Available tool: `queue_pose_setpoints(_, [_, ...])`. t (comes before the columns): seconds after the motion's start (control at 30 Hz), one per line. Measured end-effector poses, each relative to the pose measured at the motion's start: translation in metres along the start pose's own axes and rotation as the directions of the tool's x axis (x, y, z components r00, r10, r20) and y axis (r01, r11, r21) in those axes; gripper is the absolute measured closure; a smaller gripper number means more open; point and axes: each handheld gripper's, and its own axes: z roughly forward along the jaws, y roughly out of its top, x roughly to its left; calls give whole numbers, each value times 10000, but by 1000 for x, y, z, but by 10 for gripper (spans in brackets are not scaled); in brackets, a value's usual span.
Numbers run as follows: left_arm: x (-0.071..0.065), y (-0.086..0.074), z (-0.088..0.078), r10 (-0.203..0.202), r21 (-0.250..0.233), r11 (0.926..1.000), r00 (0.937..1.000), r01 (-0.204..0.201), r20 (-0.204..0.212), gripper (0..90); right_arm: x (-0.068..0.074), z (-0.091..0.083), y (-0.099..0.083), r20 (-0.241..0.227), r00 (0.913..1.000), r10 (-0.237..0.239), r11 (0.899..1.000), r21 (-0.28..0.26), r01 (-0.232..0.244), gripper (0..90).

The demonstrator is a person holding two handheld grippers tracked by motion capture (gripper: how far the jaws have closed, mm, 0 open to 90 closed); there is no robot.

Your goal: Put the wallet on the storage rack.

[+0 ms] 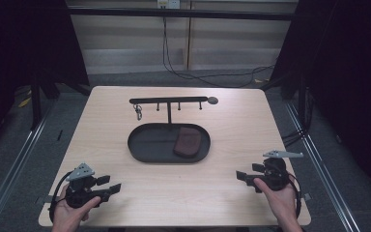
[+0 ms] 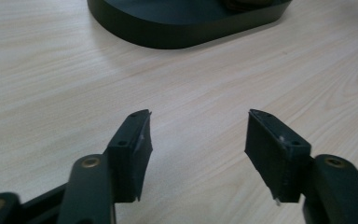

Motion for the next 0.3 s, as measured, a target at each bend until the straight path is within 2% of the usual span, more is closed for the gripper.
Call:
queue_pose_setpoints(0.03, [1, 1, -1, -109, 90, 9999, 9998, 108, 173, 375, -2, 0, -4, -188, 9998, 9, 10000, -69, -10, 199])
queue_pose_setpoints(0.1, [-3, 1, 0, 284, 331, 9991, 9994, -277, -207, 394, -6, -2, -12, -233, 9994, 262, 9995, -187, -266, 196])
queue_pose_setpoints(0.13, [-3, 0, 1, 186, 496, 9986, 9998, -180, -110, 375, -9, -3, -16, -153, 9995, 285, 9988, -392, -291, 198])
queue_pose_setpoints(0.17, [-2, 0, 3, -222, 762, 9969, 9995, 205, 206, 336, -11, -3, -20, -145, 9992, 385, 9982, -456, -391, 195])
queue_pose_setpoints(0.2, [-2, 0, 4, -176, 904, 9958, 9995, 151, 270, 279, -14, -2, -24, -119, 9988, 477, 9984, -287, -481, 193])
queue_pose_setpoints(0.23, [-3, 0, 4, -146, 889, 9960, 9997, 126, 214, 284, -15, -1, -26, -41, 9990, 451, 9988, -172, -452, 193])
queue_pose_setpoints(0.27, [-3, 0, 5, -291, 908, 9955, 9992, 266, 272, 285, -15, 0, -28, 74, 9992, 395, 9992, -4, -395, 207])
queue_pose_setpoints(0.3, [-2, 0, 6, -399, 1015, 9942, 9983, 354, 426, 259, -15, 2, -28, 194, 9995, 262, 9990, 347, -269, 249])
